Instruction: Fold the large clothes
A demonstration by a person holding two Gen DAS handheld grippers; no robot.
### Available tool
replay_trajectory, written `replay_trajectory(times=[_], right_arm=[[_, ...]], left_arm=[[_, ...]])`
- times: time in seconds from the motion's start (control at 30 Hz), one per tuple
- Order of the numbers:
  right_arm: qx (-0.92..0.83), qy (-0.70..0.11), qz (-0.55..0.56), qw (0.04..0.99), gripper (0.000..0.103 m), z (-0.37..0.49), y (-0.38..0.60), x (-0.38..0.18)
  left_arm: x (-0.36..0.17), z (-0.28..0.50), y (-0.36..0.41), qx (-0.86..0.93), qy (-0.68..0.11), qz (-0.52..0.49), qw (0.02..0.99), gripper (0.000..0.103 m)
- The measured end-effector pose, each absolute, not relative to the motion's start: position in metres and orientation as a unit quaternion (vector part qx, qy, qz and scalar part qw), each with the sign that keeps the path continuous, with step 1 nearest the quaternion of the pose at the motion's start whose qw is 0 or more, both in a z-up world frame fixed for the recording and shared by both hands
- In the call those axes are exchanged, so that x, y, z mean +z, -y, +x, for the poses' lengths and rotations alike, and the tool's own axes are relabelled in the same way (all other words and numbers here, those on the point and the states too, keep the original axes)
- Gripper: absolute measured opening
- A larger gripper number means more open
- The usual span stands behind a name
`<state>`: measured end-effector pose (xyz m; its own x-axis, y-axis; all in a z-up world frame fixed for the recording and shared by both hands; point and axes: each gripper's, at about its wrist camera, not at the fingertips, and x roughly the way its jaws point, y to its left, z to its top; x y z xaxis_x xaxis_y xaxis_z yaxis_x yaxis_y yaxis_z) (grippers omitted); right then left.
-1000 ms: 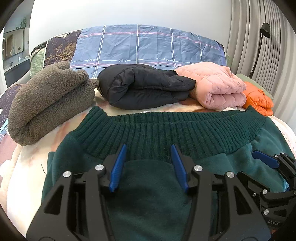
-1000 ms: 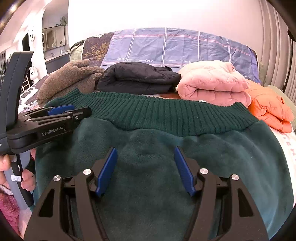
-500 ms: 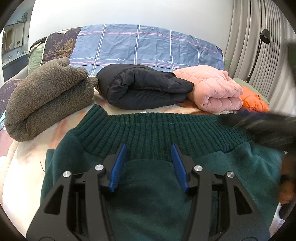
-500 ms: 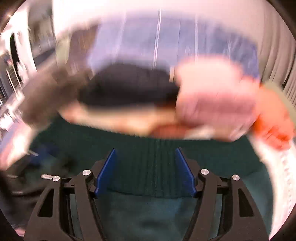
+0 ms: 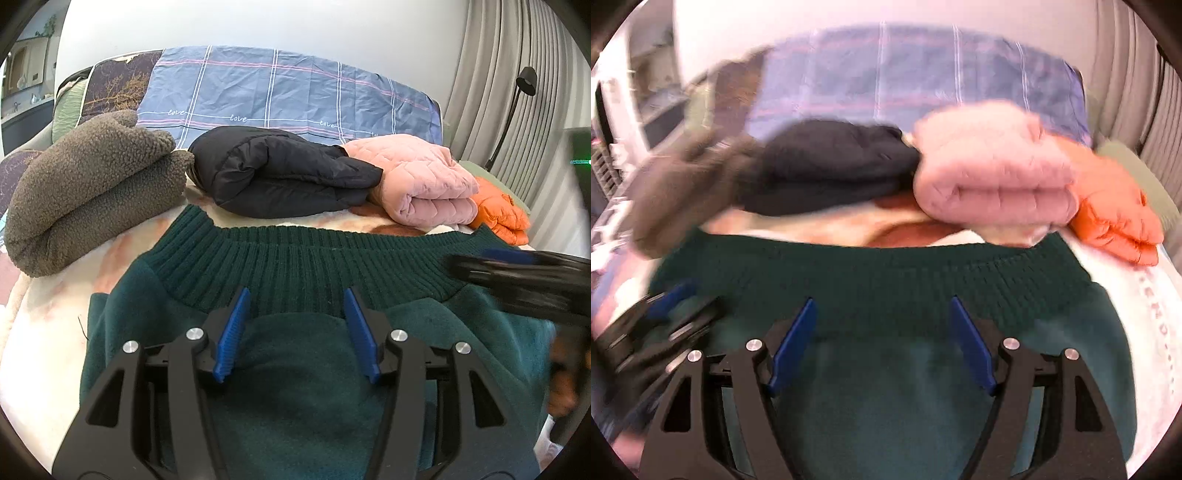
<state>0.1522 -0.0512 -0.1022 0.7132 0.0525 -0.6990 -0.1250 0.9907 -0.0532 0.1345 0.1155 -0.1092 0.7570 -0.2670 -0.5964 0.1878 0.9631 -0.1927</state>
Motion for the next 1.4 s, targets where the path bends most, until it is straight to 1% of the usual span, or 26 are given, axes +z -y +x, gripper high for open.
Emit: replay_trajectory(times=[0.07, 0.1, 0.13, 0.17, 0.2, 0.23, 0.3, 0.33, 0.37, 0.47, 0.53, 0.6, 0.67, 0.77, 0.93, 0.97, 1.0, 1.03, 1.13, 1.2, 1.27, 1.33, 1.4], right_arm=[[0.073, -0.369, -0.066, 0.924, 0.076, 0.117, 0.047, -0.101], [0.076, -0.381, -0.073, 0.919, 0.076, 0.106, 0.049, -0.11], [0.081, -0.413, -0.075, 0.904, 0.077, 0.102, 0.05, -0.129], [0.082, -0.42, -0.081, 0.9, 0.081, 0.099, 0.051, -0.148], [0.084, -0.388, -0.098, 0.912, 0.083, 0.096, 0.051, -0.156], [0.09, -0.377, -0.106, 0.916, 0.086, 0.096, 0.051, -0.158], [0.099, -0.396, -0.061, 0.911, 0.086, 0.103, 0.059, -0.15], [0.097, -0.402, -0.05, 0.909, 0.083, 0.104, 0.061, -0.145], [0.083, -0.405, -0.053, 0.909, 0.08, 0.098, 0.061, -0.138], [0.083, -0.385, -0.074, 0.916, 0.08, 0.069, 0.057, -0.124], [0.083, -0.39, -0.097, 0.912, 0.08, 0.051, 0.053, -0.13], [0.088, -0.41, -0.066, 0.906, 0.081, 0.053, 0.064, -0.15], [0.096, -0.407, -0.063, 0.906, 0.086, 0.059, 0.065, -0.158], [0.097, -0.432, -0.052, 0.895, 0.087, 0.069, 0.062, -0.151], [0.084, -0.409, -0.067, 0.906, 0.087, 0.045, 0.062, -0.138], [0.084, -0.402, -0.075, 0.909, 0.087, 0.038, 0.061, -0.136], [0.088, -0.392, -0.089, 0.911, 0.087, 0.029, 0.057, -0.133], [0.092, -0.384, -0.102, 0.913, 0.087, 0.023, 0.054, -0.131], [0.118, -0.351, -0.155, 0.916, 0.087, 0.009, 0.032, -0.125], [0.144, -0.338, -0.183, 0.912, 0.087, 0.002, 0.014, -0.125], [0.169, -0.333, -0.209, 0.904, 0.087, -0.001, -0.004, -0.13], [0.19, -0.332, -0.24, 0.892, 0.087, -0.003, -0.025, -0.138], [0.209, -0.332, -0.261, 0.882, 0.087, -0.003, -0.042, -0.146]], left_arm=[[-0.109, 0.134, -0.116, -0.121, -0.326, -0.06, 0.936, 0.054], [-0.109, 0.134, -0.115, -0.121, -0.326, -0.059, 0.936, 0.054], [-0.108, 0.135, -0.115, -0.121, -0.326, -0.059, 0.936, 0.054], [-0.108, 0.135, -0.115, -0.121, -0.326, -0.059, 0.936, 0.054], [-0.108, 0.134, -0.114, -0.122, -0.326, -0.057, 0.936, 0.055], [-0.108, 0.134, -0.114, -0.12, -0.326, -0.055, 0.936, 0.055], [-0.108, 0.135, -0.113, -0.118, -0.326, -0.054, 0.936, 0.055], [-0.108, 0.134, -0.114, -0.119, -0.325, -0.056, 0.936, 0.055], [-0.108, 0.134, -0.115, -0.121, -0.325, -0.059, 0.936, 0.055], [-0.109, 0.134, -0.117, -0.123, -0.324, -0.065, 0.936, 0.055], [-0.109, 0.134, -0.116, -0.123, -0.324, -0.064, 0.936, 0.055], [-0.109, 0.134, -0.116, -0.123, -0.324, -0.062, 0.936, 0.055], [-0.109, 0.133, -0.115, -0.121, -0.323, -0.058, 0.937, 0.055], [-0.109, 0.133, -0.118, -0.122, -0.324, -0.062, 0.936, 0.055], [-0.102, 0.124, -0.131, -0.135, -0.318, -0.089, 0.934, 0.055], [-0.097, 0.121, -0.136, -0.135, -0.319, -0.094, 0.933, 0.058], [-0.091, 0.117, -0.145, -0.127, -0.317, -0.099, 0.935, 0.075], [-0.083, 0.112, -0.158, -0.113, -0.308, -0.104, 0.939, 0.079], [-0.07, 0.102, -0.205, -0.094, -0.288, -0.139, 0.943, 0.079], [-0.078, 0.102, -0.236, -0.09, -0.305, -0.167, 0.933, 0.079], [-0.1, 0.11, -0.262, -0.114, -0.345, -0.204, 0.909, 0.079], [-0.129, 0.122, -0.279, -0.176, -0.386, -0.264, 0.866, 0.079], [-0.153, 0.132, -0.288, -0.224, -0.409, -0.315, 0.827, 0.079]])
